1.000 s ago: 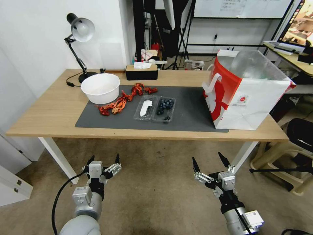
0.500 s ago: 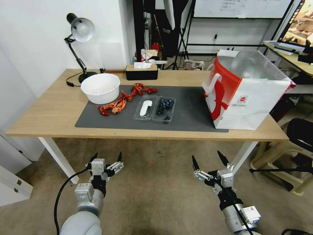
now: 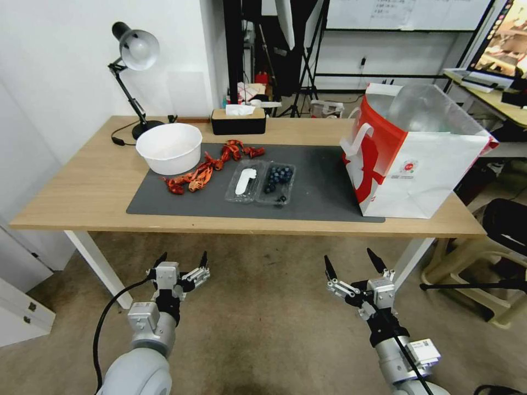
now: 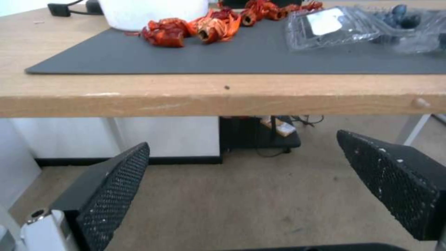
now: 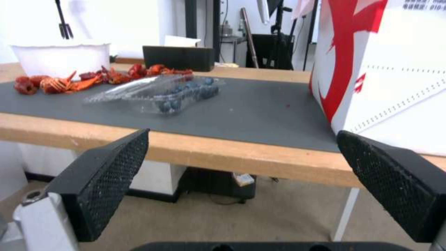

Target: Close the takeout container lid, then place the container into the takeout bag.

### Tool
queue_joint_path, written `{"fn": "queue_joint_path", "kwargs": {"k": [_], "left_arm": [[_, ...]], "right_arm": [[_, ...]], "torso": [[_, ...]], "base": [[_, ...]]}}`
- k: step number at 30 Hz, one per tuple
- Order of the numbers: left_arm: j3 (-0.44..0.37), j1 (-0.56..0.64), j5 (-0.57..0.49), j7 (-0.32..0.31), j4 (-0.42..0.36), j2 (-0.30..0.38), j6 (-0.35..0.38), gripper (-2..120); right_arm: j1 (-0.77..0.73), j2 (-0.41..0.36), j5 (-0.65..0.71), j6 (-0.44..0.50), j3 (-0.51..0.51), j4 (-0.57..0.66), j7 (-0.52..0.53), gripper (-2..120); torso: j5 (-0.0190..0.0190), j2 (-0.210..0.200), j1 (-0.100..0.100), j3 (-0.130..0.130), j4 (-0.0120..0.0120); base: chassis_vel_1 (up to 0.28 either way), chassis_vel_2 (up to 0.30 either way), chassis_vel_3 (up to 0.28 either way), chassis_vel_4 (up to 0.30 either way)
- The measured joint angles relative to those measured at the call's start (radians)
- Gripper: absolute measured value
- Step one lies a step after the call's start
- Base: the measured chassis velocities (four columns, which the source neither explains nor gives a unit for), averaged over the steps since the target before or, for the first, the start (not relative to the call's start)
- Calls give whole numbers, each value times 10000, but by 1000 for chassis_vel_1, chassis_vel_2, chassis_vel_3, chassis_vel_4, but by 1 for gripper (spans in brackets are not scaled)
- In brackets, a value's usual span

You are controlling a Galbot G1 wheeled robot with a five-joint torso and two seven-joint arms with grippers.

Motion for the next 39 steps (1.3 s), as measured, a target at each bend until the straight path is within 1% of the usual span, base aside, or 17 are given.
{"fn": "queue_joint_path", "kwargs": {"k": [4,6,8,9,11,12,13,15,16,17,20,25,27,35,36,39], "left_arm": [[106,-333,-220,58,-1,-23,69,100],[168,-537,-617,104,-59,-23,186,100],[216,-722,-1342,118,-235,-1,450,100],[216,-722,-1342,118,-235,-1,450,100],[239,-970,-2117,100,-377,26,708,100],[244,-1126,-2680,70,-464,43,874,100],[244,-1126,-2680,70,-464,43,874,100],[277,-1532,-3991,-24,-636,73,1238,100],[307,-1684,-4313,-46,-662,76,1321,100],[307,-1684,-4313,-46,-662,76,1321,100],[378,-2285,-5482,-303,-771,66,1805,100],[401,-2649,-6010,-456,-884,70,2115,100],[405,-2724,-6457,-621,-1037,170,2331,100],[397,-2650,-6573,-583,-1134,327,2366,100],[394,-2606,-6438,-586,-1179,328,2388,100],[396,-2609,-6247,-537,-1168,335,2377,100]], "right_arm": [[-4,0,74,-111,-4,194,67,100],[4,0,118,-199,-3,332,120,100],[48,0,170,-311,-9,450,138,100],[48,0,170,-311,-9,450,138,100],[91,0,179,-392,-13,525,138,100],[103,0,179,-414,-26,558,138,100],[103,0,179,-414,-26,558,138,100],[109,0,172,-438,-61,594,138,100],[109,0,166,-454,-86,602,138,100],[109,0,166,-454,-86,602,138,100],[156,0,136,-558,-159,652,141,100],[319,0,257,-809,-241,670,252,100],[597,-41,579,-1103,-329,662,407,100],[1136,-548,1143,-1526,-482,430,662,100],[1348,-850,1230,-1571,-551,237,742,100],[1517,-1026,1243,-1591,-645,76,779,100]], "torso": [[0,0,0,0,0],[-1,0,0,0,-3],[1,0,0,0,0],[1,0,0,0,0],[0,0,0,0,-1],[0,0,0,-1,0],[0,0,0,-1,0],[0,0,0,-1,-1],[1,0,0,-1,-2],[1,0,0,-1,-2],[0,0,0,-1,-1],[0,0,-2,-1,-2],[1,0,-2,-1,-2],[0,0,-2,0,0],[1,0,-2,-1,0],[2,0,-2,0,0]], "base": [[0,0,0,0],[0,0,0,0],[0,0,0,0],[0,0,0,0],[0,0,0,0],[0,0,0,0],[0,0,0,0],[0,0,0,0],[0,0,0,0],[0,0,0,0],[0,0,0,0],[0,0,0,0],[0,0,0,0],[0,0,0,0],[0,0,0,0],[0,0,0,0]]}}
